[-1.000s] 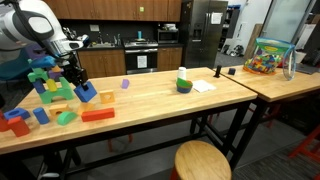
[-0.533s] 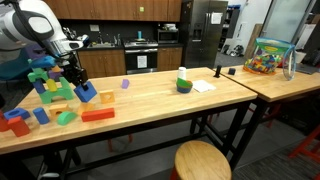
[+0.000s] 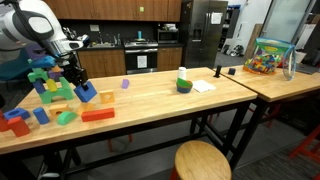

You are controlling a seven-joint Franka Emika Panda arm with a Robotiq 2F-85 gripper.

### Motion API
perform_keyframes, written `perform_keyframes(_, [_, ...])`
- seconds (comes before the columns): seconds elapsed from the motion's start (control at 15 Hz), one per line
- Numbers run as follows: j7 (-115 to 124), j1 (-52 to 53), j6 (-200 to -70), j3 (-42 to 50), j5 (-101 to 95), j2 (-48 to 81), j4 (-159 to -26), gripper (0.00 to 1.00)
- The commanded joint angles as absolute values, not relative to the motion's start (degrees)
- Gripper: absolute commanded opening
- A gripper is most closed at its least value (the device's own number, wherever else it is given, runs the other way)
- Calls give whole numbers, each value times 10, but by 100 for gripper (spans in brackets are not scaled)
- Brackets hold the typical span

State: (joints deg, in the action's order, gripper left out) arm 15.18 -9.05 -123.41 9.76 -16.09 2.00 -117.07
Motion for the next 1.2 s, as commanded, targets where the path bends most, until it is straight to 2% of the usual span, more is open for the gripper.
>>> perform_keyframes(0.0, [151, -91, -1233, 98, -161, 20, -1170, 41])
perform_keyframes(1.0, [151, -91, -1233, 98, -161, 20, -1170, 41])
perform_keyframes(1.07, [151, -91, -1233, 98, -161, 20, -1170, 16])
perform_keyframes(1.13, [142, -90, -1236, 97, -162, 18, -1175, 16])
